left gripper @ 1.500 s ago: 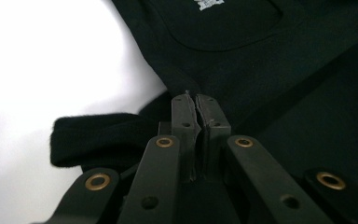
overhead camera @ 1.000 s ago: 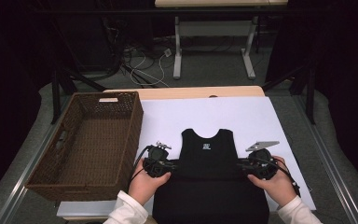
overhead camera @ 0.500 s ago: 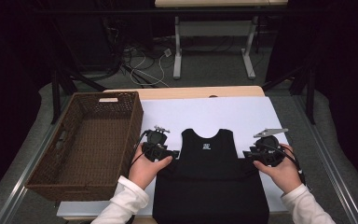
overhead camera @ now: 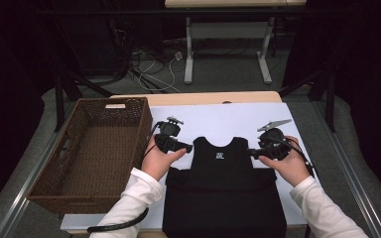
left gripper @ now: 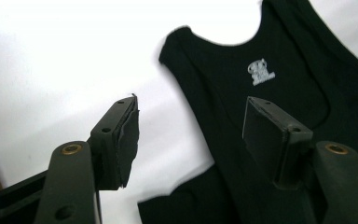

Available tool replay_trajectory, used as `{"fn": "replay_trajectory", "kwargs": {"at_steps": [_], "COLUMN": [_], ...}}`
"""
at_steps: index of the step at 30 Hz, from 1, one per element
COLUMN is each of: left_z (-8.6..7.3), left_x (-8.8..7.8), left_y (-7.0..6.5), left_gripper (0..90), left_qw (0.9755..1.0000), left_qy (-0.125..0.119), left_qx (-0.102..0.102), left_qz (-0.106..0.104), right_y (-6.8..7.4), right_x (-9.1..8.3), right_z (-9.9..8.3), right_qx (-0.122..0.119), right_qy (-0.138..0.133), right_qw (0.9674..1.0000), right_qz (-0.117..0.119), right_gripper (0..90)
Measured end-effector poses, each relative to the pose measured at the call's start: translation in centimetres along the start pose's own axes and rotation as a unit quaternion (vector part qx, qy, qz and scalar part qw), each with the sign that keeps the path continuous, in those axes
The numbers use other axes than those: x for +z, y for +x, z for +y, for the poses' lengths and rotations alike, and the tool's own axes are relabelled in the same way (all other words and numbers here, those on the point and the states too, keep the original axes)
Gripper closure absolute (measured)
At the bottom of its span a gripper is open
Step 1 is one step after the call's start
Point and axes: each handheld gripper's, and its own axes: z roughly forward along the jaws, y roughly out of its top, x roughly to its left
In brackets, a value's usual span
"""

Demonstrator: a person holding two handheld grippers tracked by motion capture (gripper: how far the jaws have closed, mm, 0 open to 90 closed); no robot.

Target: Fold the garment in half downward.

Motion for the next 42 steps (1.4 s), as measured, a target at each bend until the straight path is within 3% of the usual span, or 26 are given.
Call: {"fn": "replay_trajectory", "kwargs": {"at_steps": [5, 6, 7, 10, 16, 18, 20, 21, 26, 31, 33, 41, 42], "left_z": [1.1, 1.2, 1.4, 2.0, 3.1, 3.3, 3.5, 3.6, 4.0, 4.3, 4.3, 4.4, 4.4], "left_x": [0.2, 0.3, 0.4, 0.6, 1.4, 1.6, 2.0, 2.2, 3.1, 4.2, 4.7, 6.3, 6.4], "left_y": [0.0, 0.0, 0.1, 0.1, 0.2, 0.4, 0.4, 0.5, 0.5, 1.0, 1.2, 1.9, 2.0], "left_gripper": [36.2, 36.2, 35.7, 34.8, 31.4, 31.8, 31.8, 31.3, 26.3, 24.0, 23.7, 24.1, 24.6], "left_qw": [1.0000, 0.9999, 0.9995, 0.9996, 0.9990, 0.9992, 0.9990, 0.9992, 0.9993, 0.9989, 0.9993, 0.9996, 0.9995], "left_qy": [-0.001, -0.012, -0.023, -0.020, -0.024, -0.020, -0.024, -0.021, -0.028, -0.030, -0.023, -0.016, -0.016], "left_qx": [0.001, 0.003, 0.019, 0.015, 0.036, 0.034, 0.038, 0.035, 0.025, 0.036, 0.030, 0.019, 0.027], "left_qz": [-0.002, -0.009, -0.011, -0.009, 0.009, 0.001, 0.003, 0.001, -0.002, 0.005, 0.002, -0.010, -0.007], "right_y": [-0.5, -0.7, -0.7, -1.0, -1.5, -1.6, -1.8, -1.9, -2.3, -2.9, -3.1, -3.4, -3.4], "right_x": [0.6, 0.7, 0.9, 1.2, 2.0, 2.2, 2.6, 3.0, 4.3, 5.5, 6.0, 7.6, 7.8], "right_z": [1.1, 1.3, 1.5, 2.1, 3.2, 3.4, 3.6, 3.7, 4.0, 4.4, 4.5, 4.5, 4.5], "right_qx": [0.006, 0.001, -0.006, -0.018, -0.049, -0.052, -0.048, -0.033, -0.051, -0.043, -0.041, -0.042, -0.039], "right_qy": [0.004, 0.001, -0.006, -0.009, 0.006, 0.009, 0.016, 0.021, 0.027, 0.022, 0.024, 0.031, 0.031], "right_qw": [0.9999, 0.9999, 0.9998, 0.9997, 0.9987, 0.9985, 0.9987, 0.9992, 0.9983, 0.9987, 0.9986, 0.9984, 0.9986], "right_qz": [0.009, 0.015, 0.019, 0.015, 0.012, 0.010, 0.008, 0.014, -0.004, -0.018, -0.022, -0.019, -0.017], "right_gripper": [44.9, 44.3, 43.1, 41.8, 34.4, 33.4, 33.1, 32.8, 27.2, 25.9, 24.5, 24.9, 25.4]}}
